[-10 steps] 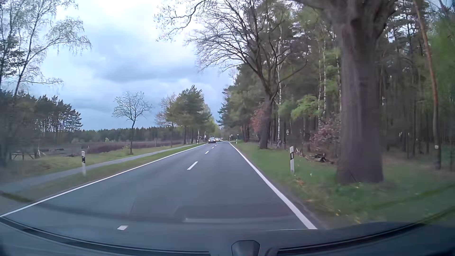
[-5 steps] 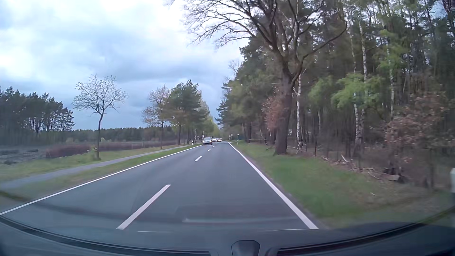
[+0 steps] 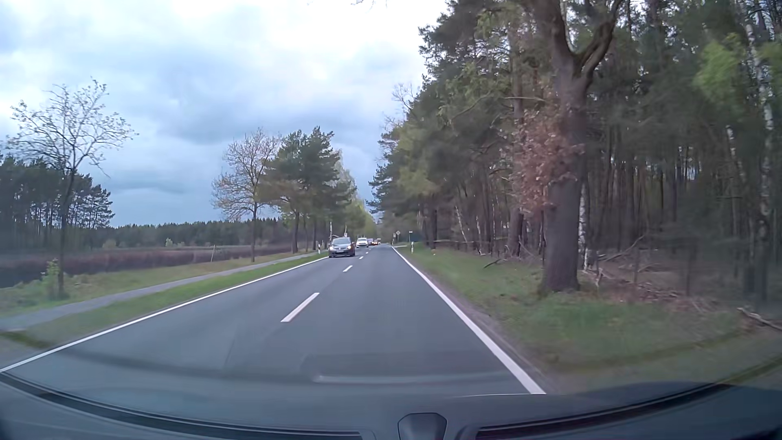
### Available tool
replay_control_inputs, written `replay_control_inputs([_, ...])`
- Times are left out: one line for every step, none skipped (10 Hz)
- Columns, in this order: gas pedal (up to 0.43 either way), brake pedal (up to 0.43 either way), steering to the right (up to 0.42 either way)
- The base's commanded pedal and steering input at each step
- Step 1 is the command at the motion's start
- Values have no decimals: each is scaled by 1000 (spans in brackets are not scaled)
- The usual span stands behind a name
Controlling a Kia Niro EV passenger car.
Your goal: Follow the waypoints while adhering to traffic rules and regulations
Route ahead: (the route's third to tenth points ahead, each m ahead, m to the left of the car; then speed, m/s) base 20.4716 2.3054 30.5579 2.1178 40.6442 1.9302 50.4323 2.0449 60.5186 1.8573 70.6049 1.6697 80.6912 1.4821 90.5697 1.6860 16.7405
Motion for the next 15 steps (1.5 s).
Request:
replay_control_inputs([98, 0, -2])
replay_control_inputs([98, 0, -2])
replay_control_inputs([98, 0, -2])
replay_control_inputs([98, 0, -2])
replay_control_inputs([98, 0, -2])
replay_control_inputs([98, 0, -2])
replay_control_inputs([98, 0, -2])
replay_control_inputs([98, 0, -2])
replay_control_inputs([98, 0, -2])
replay_control_inputs([98, 0, -3])
replay_control_inputs([98, 0, -3])
replay_control_inputs([98, 0, -5])
replay_control_inputs([98, 0, -5])
replay_control_inputs([98, 0, -5])
replay_control_inputs([98, 0, -5])
